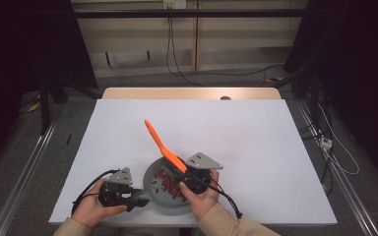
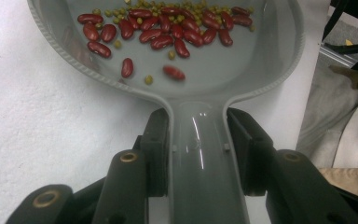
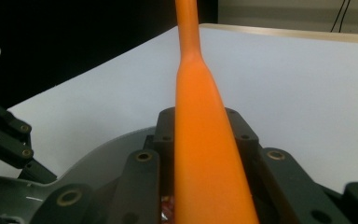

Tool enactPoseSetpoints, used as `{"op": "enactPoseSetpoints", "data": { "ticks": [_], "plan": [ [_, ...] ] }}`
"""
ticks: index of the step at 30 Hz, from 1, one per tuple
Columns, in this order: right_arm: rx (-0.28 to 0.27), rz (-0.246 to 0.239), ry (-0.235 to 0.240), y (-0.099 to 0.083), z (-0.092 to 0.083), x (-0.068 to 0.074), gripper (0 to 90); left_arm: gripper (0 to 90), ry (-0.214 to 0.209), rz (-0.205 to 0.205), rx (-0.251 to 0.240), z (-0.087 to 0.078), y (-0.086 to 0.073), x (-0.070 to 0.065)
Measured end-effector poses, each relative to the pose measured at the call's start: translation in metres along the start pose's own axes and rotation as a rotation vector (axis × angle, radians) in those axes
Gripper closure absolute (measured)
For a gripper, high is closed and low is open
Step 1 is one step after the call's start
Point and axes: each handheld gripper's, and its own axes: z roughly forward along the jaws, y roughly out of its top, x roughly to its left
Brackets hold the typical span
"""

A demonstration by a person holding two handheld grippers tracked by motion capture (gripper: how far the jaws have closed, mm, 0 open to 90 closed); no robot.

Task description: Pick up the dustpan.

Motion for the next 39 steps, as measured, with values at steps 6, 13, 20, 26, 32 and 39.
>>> {"op": "enactPoseSetpoints", "data": {
  "ticks": [6, 13, 20, 26, 32, 39],
  "plan": [
    [-0.021, -0.003, -0.062, 0.004, -0.020, -0.040, 70.6, 62.2, 0.002, -0.005, -0.002, 0.000, 0.000, 0.000],
    [-0.009, 0.034, -0.119, -0.003, -0.029, -0.078, 70.6, 62.3, 0.000, 0.000, -0.001, 0.000, 0.000, 0.000],
    [-0.039, 0.062, -0.097, 0.001, -0.033, -0.084, 70.6, 62.7, 0.024, -0.009, -0.021, 0.000, -0.001, 0.003],
    [-0.040, 0.075, -0.077, 0.001, -0.034, -0.086, 70.6, 62.7, 0.026, -0.005, -0.020, 0.002, -0.002, 0.005],
    [-0.034, 0.065, -0.067, 0.001, -0.034, -0.083, 70.6, 60.5, 0.063, 0.019, -0.026, 0.008, 0.003, 0.002],
    [-0.033, 0.065, -0.081, 0.001, -0.037, -0.087, 70.6, 63.3, 0.084, 0.029, -0.019, 0.012, 0.006, 0.001]
  ]
}}
